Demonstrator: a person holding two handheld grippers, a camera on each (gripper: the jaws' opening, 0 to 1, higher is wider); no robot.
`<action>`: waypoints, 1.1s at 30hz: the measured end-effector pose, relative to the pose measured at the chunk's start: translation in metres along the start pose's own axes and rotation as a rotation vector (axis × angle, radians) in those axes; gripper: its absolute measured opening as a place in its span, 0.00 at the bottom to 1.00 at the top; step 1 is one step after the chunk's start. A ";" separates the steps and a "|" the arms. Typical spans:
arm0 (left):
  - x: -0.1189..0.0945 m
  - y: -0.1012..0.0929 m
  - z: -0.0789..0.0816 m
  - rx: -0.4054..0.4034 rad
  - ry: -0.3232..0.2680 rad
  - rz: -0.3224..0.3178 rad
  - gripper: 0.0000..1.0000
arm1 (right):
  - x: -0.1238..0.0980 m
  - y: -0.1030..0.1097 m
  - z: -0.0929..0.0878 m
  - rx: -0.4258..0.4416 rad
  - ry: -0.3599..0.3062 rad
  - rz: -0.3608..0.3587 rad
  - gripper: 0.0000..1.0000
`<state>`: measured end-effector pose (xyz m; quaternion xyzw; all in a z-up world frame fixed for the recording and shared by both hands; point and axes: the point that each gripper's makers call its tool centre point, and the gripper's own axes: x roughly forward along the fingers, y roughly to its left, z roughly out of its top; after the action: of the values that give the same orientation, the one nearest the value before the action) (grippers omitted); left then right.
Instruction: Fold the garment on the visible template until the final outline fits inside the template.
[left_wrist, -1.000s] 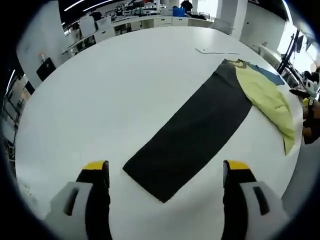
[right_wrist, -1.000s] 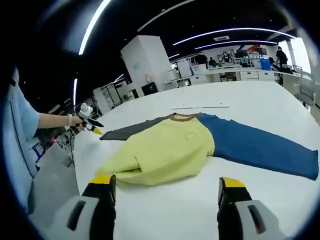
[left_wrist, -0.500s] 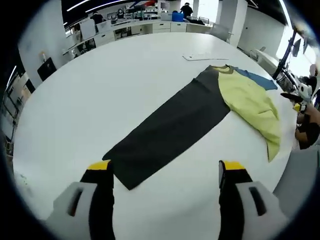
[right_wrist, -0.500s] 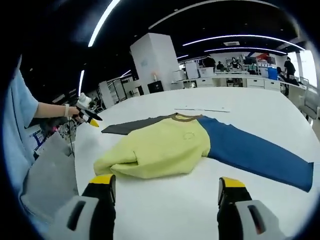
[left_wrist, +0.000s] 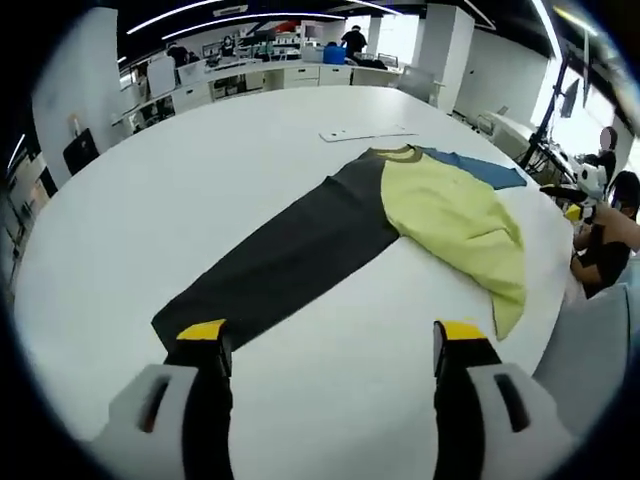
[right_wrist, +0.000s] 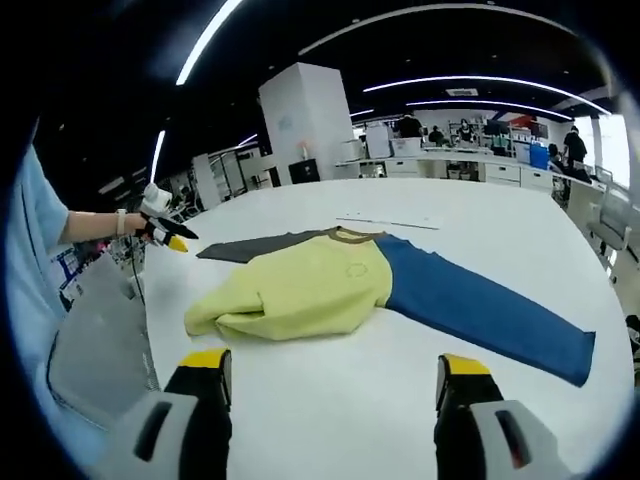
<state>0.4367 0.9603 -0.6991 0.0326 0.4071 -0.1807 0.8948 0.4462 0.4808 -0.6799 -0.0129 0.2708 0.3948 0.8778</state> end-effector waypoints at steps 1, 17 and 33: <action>0.000 -0.004 0.000 -0.005 -0.008 -0.007 0.80 | -0.001 0.001 0.002 -0.007 -0.002 -0.002 0.85; -0.015 -0.117 0.003 0.066 -0.153 -0.190 0.80 | -0.024 0.024 -0.012 -0.057 -0.008 -0.026 0.86; -0.015 -0.141 -0.006 0.029 -0.225 -0.208 0.75 | -0.037 0.038 -0.029 -0.066 0.029 -0.022 0.88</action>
<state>0.3744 0.8348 -0.6797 -0.0170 0.3029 -0.2807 0.9106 0.3861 0.4747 -0.6790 -0.0504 0.2705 0.3937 0.8771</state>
